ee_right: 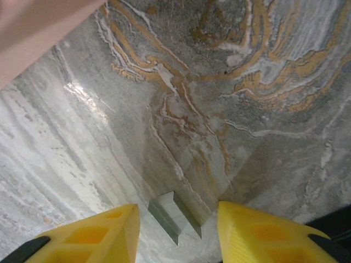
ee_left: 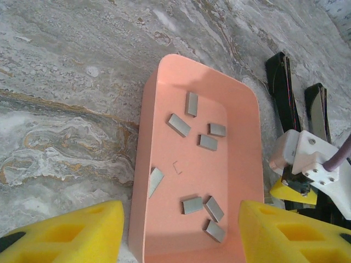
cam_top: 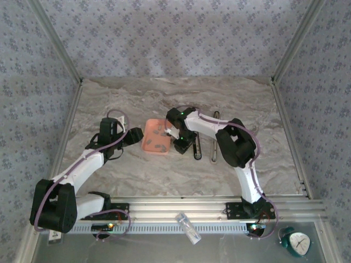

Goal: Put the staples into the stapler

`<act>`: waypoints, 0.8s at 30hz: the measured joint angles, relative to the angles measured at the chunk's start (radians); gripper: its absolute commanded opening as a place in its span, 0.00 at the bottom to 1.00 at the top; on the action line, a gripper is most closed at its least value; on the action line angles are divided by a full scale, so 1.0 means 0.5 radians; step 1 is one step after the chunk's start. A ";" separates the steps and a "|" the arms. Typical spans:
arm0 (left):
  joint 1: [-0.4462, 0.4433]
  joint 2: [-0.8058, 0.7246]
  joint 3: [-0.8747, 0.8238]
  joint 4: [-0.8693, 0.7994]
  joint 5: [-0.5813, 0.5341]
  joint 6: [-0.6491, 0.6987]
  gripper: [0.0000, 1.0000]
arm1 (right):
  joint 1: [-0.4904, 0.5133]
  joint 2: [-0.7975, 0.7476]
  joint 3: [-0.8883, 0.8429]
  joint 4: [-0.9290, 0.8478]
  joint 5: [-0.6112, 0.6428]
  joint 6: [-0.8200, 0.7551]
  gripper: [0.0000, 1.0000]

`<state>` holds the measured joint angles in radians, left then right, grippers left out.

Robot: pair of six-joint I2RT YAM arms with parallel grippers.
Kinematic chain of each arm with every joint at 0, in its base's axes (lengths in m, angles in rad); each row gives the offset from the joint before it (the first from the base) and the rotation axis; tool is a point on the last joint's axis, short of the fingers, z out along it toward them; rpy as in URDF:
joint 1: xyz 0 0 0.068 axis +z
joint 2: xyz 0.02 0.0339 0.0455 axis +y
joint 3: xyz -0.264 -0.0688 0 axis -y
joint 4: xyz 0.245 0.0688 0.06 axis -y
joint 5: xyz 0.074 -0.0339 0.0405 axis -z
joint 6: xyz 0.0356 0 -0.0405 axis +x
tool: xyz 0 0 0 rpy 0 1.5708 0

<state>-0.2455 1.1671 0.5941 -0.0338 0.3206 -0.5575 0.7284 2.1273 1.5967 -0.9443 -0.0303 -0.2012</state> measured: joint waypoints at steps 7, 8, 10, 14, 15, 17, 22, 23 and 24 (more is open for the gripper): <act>0.000 0.000 0.000 -0.001 0.000 0.000 0.58 | -0.022 0.012 0.020 0.001 0.002 -0.005 0.25; 0.000 0.000 0.000 -0.001 0.000 0.000 0.58 | -0.026 0.014 0.021 0.002 0.008 -0.005 0.24; 0.000 0.000 0.000 -0.001 0.000 0.000 0.57 | -0.031 0.014 0.022 0.003 0.015 -0.005 0.20; 0.000 0.000 0.002 -0.003 0.001 0.000 0.57 | -0.035 0.008 0.019 0.009 0.014 -0.002 0.17; 0.000 0.000 0.004 -0.008 0.002 0.001 0.58 | -0.036 -0.006 0.004 0.024 0.011 0.005 0.16; 0.000 0.000 0.008 -0.010 0.012 0.018 0.58 | -0.046 -0.050 -0.050 0.082 -0.029 0.039 0.16; -0.034 -0.014 0.018 0.024 0.127 0.150 0.58 | -0.095 -0.347 -0.272 0.272 -0.208 0.197 0.16; -0.064 -0.034 0.018 0.034 0.152 0.215 0.58 | -0.108 -0.433 -0.315 0.314 -0.253 0.235 0.16; -0.101 -0.067 0.018 0.049 0.172 0.291 0.58 | -0.123 -0.531 -0.359 0.363 -0.304 0.280 0.16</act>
<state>-0.2962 1.1336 0.6029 -0.0093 0.4065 -0.4122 0.6670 1.8618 1.4170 -0.7628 -0.1825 -0.0612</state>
